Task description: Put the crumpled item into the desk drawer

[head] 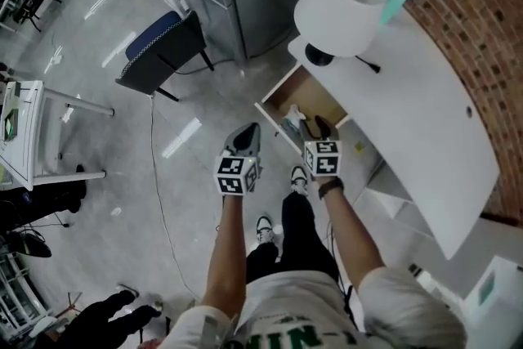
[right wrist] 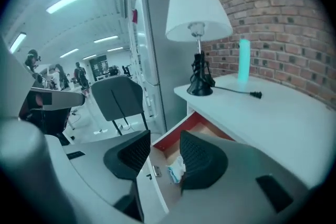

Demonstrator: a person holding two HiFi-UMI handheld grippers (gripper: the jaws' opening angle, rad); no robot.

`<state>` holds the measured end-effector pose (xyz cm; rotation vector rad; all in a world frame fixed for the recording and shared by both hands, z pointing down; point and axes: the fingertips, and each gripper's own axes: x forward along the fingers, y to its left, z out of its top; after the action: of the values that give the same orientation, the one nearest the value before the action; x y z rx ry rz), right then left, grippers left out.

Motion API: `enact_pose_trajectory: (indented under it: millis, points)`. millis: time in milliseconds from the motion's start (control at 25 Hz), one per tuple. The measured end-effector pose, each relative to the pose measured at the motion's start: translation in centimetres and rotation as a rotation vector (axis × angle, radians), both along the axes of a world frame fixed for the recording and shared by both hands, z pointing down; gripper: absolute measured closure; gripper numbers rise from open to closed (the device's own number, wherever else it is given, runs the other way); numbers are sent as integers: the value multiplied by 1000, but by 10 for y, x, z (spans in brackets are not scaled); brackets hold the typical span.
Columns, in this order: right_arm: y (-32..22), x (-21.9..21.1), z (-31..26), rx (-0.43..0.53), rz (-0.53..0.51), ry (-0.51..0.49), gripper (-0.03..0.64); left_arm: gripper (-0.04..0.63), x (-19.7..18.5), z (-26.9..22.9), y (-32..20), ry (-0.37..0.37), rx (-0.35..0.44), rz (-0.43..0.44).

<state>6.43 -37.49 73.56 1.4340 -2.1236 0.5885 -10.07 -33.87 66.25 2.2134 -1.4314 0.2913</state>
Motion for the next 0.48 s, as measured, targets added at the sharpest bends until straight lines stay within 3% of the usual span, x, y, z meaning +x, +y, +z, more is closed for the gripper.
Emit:
enact_pose_trajectory:
  millis: [480]
  points:
    - [89, -8, -181, 308, 14, -53, 512, 600, -9, -158, 82, -28, 190, -44]
